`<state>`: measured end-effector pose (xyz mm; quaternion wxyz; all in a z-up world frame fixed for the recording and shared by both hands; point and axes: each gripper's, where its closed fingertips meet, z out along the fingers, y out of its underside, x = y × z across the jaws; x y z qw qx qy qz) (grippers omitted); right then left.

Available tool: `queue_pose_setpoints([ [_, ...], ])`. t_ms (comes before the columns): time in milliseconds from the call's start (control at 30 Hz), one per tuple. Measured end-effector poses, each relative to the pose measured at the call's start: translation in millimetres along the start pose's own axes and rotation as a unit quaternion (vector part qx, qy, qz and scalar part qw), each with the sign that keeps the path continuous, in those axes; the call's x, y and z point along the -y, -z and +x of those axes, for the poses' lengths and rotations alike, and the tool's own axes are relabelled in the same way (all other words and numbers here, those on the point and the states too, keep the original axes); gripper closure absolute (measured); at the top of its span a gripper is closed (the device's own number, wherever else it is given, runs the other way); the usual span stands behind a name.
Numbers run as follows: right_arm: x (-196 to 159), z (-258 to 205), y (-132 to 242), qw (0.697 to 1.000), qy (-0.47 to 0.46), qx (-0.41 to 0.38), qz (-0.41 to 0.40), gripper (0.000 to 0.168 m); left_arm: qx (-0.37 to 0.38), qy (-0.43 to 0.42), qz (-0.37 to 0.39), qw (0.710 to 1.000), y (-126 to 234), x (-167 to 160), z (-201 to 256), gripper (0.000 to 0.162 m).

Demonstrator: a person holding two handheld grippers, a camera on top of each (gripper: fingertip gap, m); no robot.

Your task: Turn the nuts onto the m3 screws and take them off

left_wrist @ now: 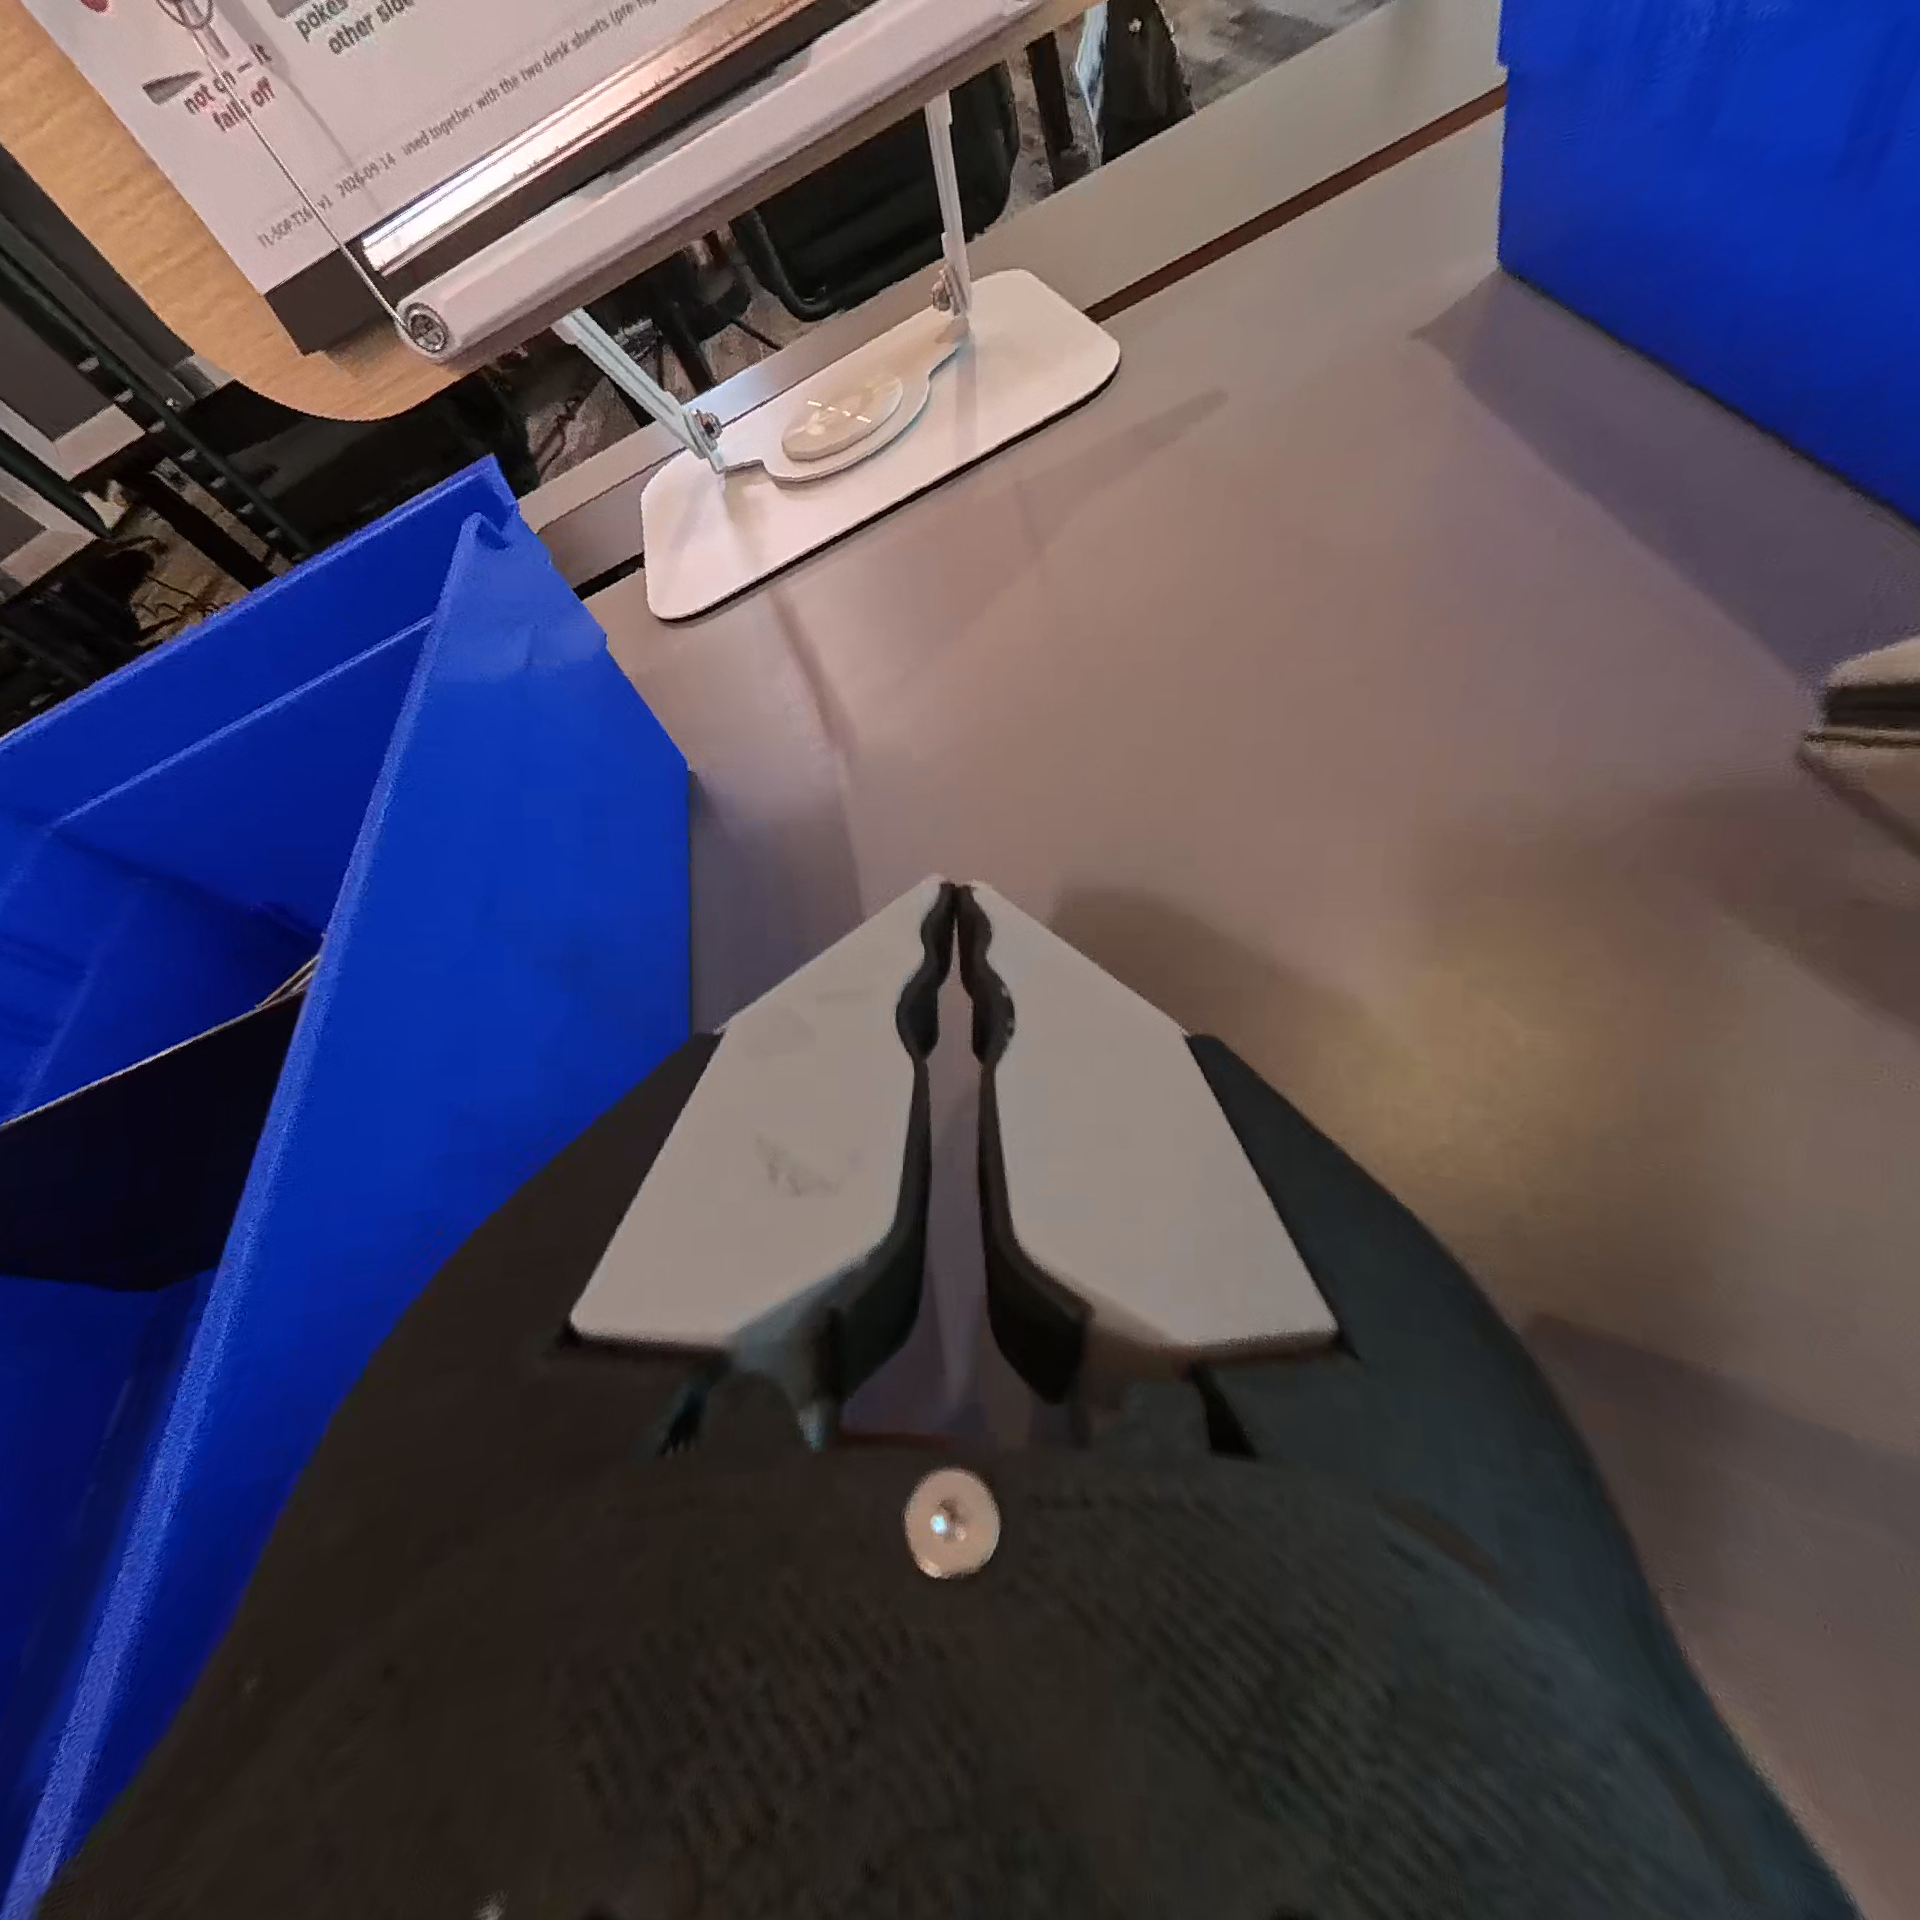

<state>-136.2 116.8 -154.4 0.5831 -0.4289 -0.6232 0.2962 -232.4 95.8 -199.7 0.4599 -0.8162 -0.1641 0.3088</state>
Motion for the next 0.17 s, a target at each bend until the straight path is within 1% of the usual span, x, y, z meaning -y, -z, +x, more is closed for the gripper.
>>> queue_pose_setpoints([
  [133,-16,1,-8,0.999,-0.015,0.005,-0.039,0.168,-0.008,-0.011,0.005,1.0,1,1,4,0.162],
  [167,-17,2,-9,0.999,-0.025,0.006,-0.04,0.168,-0.012,-0.012,0.007,1.0,1,2,6,0.158],
])
